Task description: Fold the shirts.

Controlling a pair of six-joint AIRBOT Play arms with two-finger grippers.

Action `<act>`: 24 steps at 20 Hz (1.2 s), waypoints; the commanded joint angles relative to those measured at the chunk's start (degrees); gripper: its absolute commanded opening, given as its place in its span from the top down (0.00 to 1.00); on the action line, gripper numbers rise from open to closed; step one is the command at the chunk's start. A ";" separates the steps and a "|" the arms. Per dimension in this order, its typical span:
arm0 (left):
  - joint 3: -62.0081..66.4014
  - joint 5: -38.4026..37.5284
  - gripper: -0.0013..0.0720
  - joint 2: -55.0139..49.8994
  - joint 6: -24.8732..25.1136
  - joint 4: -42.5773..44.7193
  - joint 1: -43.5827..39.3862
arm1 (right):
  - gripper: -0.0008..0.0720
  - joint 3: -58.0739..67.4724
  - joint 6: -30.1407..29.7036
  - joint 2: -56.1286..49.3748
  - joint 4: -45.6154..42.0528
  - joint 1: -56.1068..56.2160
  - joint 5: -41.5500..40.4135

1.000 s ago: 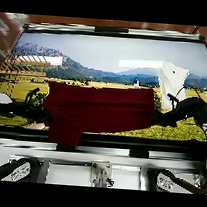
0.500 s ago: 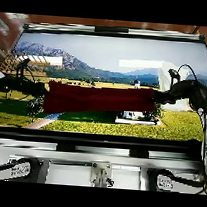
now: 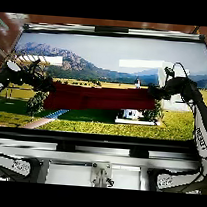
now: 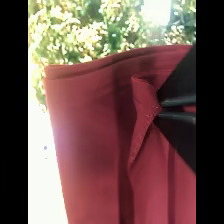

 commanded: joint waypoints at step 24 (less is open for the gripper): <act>10.75 -2.54 0.79 3.63 4.79 -9.29 -2.75 | 0.88 0.37 -3.98 0.07 5.95 -0.85 -6.23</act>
